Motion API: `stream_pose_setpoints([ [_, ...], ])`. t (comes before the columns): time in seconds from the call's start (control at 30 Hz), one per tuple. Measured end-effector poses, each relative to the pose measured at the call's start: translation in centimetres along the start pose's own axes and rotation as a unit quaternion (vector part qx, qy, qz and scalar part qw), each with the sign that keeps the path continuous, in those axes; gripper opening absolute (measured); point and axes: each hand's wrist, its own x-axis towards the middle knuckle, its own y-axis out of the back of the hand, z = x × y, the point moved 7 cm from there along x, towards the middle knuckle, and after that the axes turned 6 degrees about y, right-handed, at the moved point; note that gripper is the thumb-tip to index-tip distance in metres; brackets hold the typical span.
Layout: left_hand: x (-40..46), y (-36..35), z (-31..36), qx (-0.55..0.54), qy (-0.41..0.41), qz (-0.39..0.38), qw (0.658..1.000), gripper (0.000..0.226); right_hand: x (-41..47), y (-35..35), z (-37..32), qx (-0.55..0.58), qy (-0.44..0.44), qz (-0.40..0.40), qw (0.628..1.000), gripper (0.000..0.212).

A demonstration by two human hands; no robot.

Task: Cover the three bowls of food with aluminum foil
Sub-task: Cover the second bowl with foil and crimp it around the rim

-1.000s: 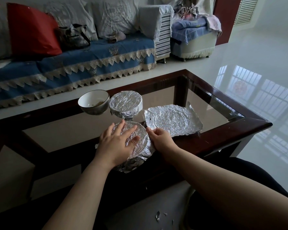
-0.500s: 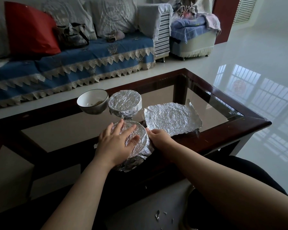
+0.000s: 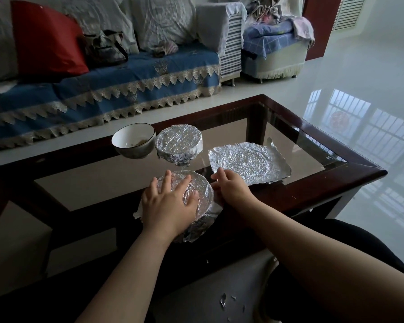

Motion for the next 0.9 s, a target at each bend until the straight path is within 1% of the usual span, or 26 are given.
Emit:
stream_pose_setpoints([
  [0.03,-0.1,0.1,0.0,0.001,0.005,0.003,1.000,0.054,-0.2,-0.2,-0.2,0.021,0.007,-0.010,1.000,0.032],
  [0.07,-0.2,0.0,0.0,0.002,0.010,0.005,1.000,0.054,-0.5,-0.3,-0.4,0.018,0.022,-0.018,0.999,0.034],
  [0.13,-0.3,0.0,0.0,-0.002,0.017,0.008,1.000,0.054,-1.4,-0.5,-0.4,-0.040,0.057,-0.021,0.997,0.031],
  [0.2,-0.3,0.1,0.1,-0.006,0.022,0.012,1.000,0.054,-2.0,-0.8,0.1,-0.035,0.073,-0.020,0.997,0.025],
  [0.27,-0.4,0.1,0.1,-0.007,0.024,0.014,1.000,0.053,-2.4,-1.1,0.7,0.012,0.063,-0.025,0.998,0.022],
  [0.33,-0.4,0.2,0.1,-0.011,0.028,0.019,0.999,0.053,-2.5,-1.3,0.9,0.054,0.047,-0.041,0.997,0.025],
  [0.4,-0.4,0.2,0.0,-0.013,0.030,0.021,0.999,0.053,-2.5,-1.5,0.9,0.059,0.044,-0.061,0.995,0.026],
  [0.5,-0.4,0.2,0.0,-0.012,0.030,0.024,0.999,0.053,-2.2,-1.3,1.0,0.038,0.049,-0.091,0.994,0.024],
  [0.57,-0.4,0.2,0.0,-0.012,0.030,0.024,0.999,0.053,-2.1,-1.1,0.7,0.039,0.049,-0.126,0.990,0.022],
  [0.67,-0.4,0.2,0.0,-0.012,0.030,0.023,0.999,0.053,-2.1,-1.1,0.0,0.025,0.056,-0.198,0.978,0.032],
  [0.73,-0.4,0.2,0.0,-0.012,0.030,0.022,0.999,0.053,-2.3,-1.3,-0.1,0.020,0.048,-0.227,0.973,0.036],
  [0.77,-0.4,0.2,0.1,-0.011,0.030,0.022,0.999,0.053,-2.5,-1.4,-0.2,0.037,0.042,-0.238,0.970,0.037],
  [0.8,-0.4,0.2,0.1,-0.011,0.030,0.021,0.999,0.053,-2.8,-1.7,-0.1,0.076,0.026,-0.252,0.964,0.037],
  [0.83,-0.4,0.2,0.1,-0.010,0.030,0.020,0.999,0.053,-3.1,-2.0,0.1,0.142,-0.001,-0.267,0.953,0.036],
  [0.9,-0.4,0.2,0.1,-0.011,0.031,0.020,0.999,0.053,-3.5,-2.4,0.4,0.282,-0.066,-0.279,0.916,0.027],
])
